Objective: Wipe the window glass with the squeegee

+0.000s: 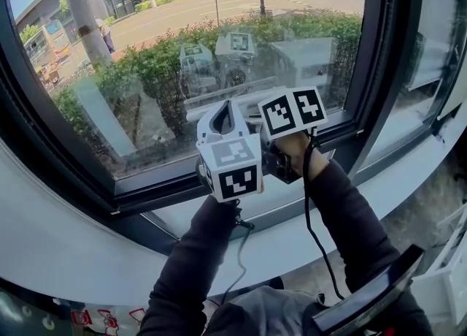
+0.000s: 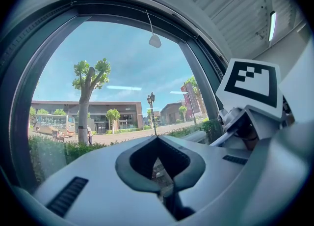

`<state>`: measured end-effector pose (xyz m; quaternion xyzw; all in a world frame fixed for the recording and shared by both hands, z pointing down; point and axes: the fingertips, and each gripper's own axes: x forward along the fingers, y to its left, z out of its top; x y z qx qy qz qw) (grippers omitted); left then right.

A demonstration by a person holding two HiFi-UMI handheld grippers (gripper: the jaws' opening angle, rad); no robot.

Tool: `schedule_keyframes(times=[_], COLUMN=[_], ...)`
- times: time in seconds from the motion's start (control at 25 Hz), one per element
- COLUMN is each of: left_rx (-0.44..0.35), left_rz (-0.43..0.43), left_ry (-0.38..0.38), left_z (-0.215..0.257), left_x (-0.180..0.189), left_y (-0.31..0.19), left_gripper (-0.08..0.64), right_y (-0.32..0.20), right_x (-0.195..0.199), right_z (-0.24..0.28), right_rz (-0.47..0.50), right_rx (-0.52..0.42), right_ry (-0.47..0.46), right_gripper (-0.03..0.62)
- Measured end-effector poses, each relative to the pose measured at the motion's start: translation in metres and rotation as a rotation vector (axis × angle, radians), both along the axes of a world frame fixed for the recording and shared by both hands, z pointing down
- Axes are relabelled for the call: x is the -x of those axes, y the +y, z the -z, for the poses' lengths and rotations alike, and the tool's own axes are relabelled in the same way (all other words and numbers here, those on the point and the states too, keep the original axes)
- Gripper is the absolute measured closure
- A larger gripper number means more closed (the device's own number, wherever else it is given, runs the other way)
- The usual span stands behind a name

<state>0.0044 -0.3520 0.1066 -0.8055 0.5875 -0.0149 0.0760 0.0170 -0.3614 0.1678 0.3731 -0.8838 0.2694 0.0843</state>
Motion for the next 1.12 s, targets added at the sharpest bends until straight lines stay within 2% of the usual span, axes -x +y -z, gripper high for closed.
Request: schedule_keyframes(times=[0.44, 0.72, 1.12], left_rx=[0.047, 0.052, 0.05], left_rz=[0.004, 0.022, 0.068], left_ry=[0.002, -0.008, 0.008], left_z=[-0.027, -0.032, -0.036], left_x=[0.0, 0.002, 0.008], left_y=[-0.001, -0.002, 0.0], left_gripper=[0.565, 0.565, 0.565], right_y=[0.003, 0.007, 0.015], right_x=[0.0, 0.001, 0.004], right_z=[-0.028, -0.033, -0.035], right_rz=[0.012, 0.032, 0.068], right_rx=[0.053, 0.09, 0.095], right_ry=[-0.002, -0.042, -0.044], right_gripper=[0.531, 0.532, 0.532])
